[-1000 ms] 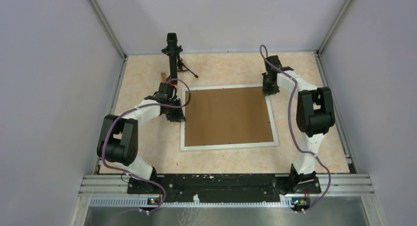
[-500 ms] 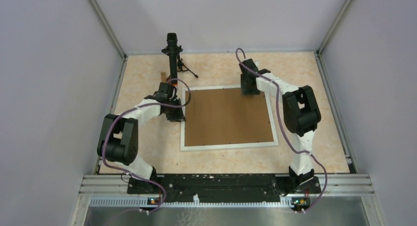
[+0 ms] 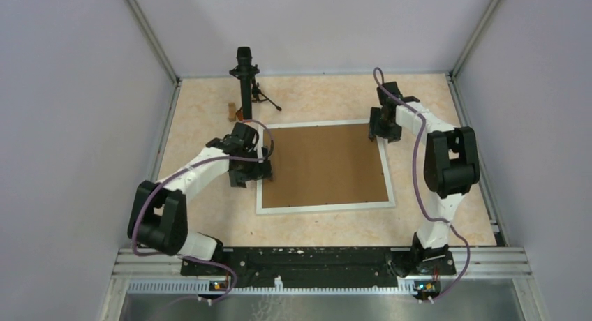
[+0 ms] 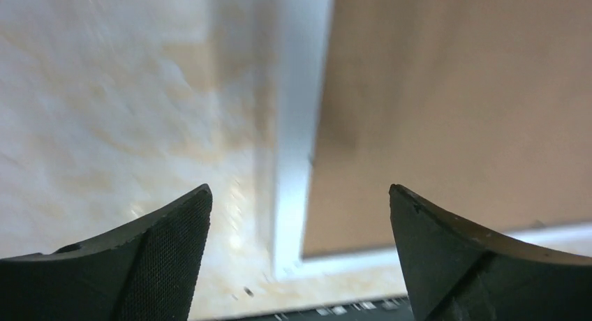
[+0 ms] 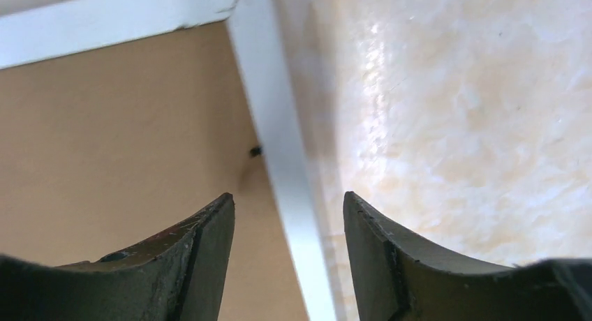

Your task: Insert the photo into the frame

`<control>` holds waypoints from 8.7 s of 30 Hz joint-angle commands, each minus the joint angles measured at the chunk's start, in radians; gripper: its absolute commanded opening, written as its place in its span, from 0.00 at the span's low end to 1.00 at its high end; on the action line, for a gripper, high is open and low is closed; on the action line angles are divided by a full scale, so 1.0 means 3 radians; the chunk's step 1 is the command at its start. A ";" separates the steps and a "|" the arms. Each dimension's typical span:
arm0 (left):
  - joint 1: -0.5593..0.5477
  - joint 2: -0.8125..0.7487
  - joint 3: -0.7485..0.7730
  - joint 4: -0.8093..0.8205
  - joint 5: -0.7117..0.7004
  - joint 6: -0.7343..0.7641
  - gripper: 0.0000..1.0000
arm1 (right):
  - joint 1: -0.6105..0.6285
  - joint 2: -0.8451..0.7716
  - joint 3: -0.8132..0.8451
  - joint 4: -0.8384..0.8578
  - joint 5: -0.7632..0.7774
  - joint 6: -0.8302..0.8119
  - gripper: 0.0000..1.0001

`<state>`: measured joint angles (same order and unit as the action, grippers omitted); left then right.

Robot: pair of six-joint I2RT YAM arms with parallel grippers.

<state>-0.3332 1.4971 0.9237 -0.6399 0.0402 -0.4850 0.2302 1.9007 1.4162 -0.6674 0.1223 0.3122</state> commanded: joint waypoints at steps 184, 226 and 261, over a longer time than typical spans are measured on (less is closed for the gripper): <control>0.0614 0.0868 -0.0315 0.0380 0.0614 0.0486 0.00 | 0.0891 -0.1753 -0.1642 0.0208 -0.0827 0.0723 0.64; 0.0610 0.0884 -0.0310 0.0386 0.0623 0.0517 0.00 | -0.0239 -0.0781 -0.1370 0.0684 -0.1949 0.0058 0.29; 0.0602 0.0891 -0.0317 0.0391 0.0647 0.0528 0.00 | -0.0519 -0.0491 -0.1564 0.0980 -0.2202 0.0062 0.32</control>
<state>-0.1581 1.6848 0.9051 -0.3458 0.4587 -0.3969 0.0738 1.7184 0.9306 -0.4030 -0.5751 0.3408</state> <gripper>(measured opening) 0.308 0.325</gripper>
